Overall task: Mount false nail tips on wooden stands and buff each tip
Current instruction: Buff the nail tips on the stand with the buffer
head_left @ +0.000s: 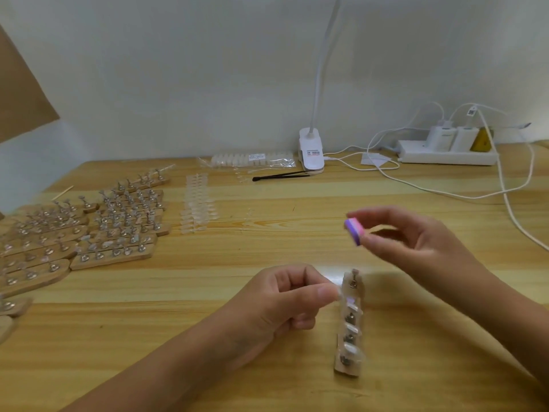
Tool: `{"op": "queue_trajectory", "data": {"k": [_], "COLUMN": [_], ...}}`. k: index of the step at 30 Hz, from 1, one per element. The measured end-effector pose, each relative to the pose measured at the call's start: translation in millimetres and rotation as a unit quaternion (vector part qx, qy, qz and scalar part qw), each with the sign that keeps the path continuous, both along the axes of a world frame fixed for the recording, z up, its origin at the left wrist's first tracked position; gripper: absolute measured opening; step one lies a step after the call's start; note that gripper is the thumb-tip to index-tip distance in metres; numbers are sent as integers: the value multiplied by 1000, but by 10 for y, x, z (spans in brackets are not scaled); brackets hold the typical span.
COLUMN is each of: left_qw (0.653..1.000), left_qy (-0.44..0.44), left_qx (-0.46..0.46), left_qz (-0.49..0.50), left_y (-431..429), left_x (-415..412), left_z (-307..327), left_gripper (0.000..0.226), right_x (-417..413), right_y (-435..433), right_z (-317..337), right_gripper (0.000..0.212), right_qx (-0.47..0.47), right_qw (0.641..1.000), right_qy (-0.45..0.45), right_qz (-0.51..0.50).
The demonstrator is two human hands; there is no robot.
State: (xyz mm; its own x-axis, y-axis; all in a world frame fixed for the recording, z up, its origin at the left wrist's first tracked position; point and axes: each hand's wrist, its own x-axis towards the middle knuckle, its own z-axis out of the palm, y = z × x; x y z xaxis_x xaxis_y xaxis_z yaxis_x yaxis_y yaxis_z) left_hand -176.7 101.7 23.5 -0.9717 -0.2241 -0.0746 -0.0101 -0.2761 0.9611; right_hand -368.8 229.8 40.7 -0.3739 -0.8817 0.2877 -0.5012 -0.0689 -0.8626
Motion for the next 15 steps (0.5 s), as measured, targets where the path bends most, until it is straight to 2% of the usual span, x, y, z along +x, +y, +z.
{"op": "queue_trajectory", "data": {"k": [1, 3, 4, 6, 8, 10, 12, 15], "left_qw": [1000, 999, 998, 995, 992, 989, 988, 989], "left_qy": [-1, -5, -7, -11, -16, -25, -31, -33], "left_qx": [-3, -2, 2, 9, 8, 1, -6, -23], "left_qz": [8, 37, 55, 94, 125, 143, 151, 144], "left_y": [-6, -17, -28, -49, -67, -74, -68, -49], "left_x": [-2, -9, -10, -9, 0, 10, 10, 3], "left_z": [0, 3, 4, 7, 3, -6, -20, -25], "left_gripper": [31, 23, 20, 20, 22, 24, 25, 29], "right_x": [-104, -338, -444, -580, -605, -529, -318, 97], "right_y": [2, -2, -4, -2, -5, -8, -15, -18], "right_z": [-18, -79, -122, -200, -233, -211, -120, -75], "right_gripper": [30, 31, 35, 40, 47, 51, 48, 38], "right_qx": [3, 61, 109, 207, 230, 136, 24, -44], "right_qw": [994, 947, 923, 896, 893, 919, 944, 957], "right_qy": [90, 280, 331, 345, 337, 323, 303, 286], "right_qz": [-65, -147, -166, -187, -191, -180, -124, -12]}}
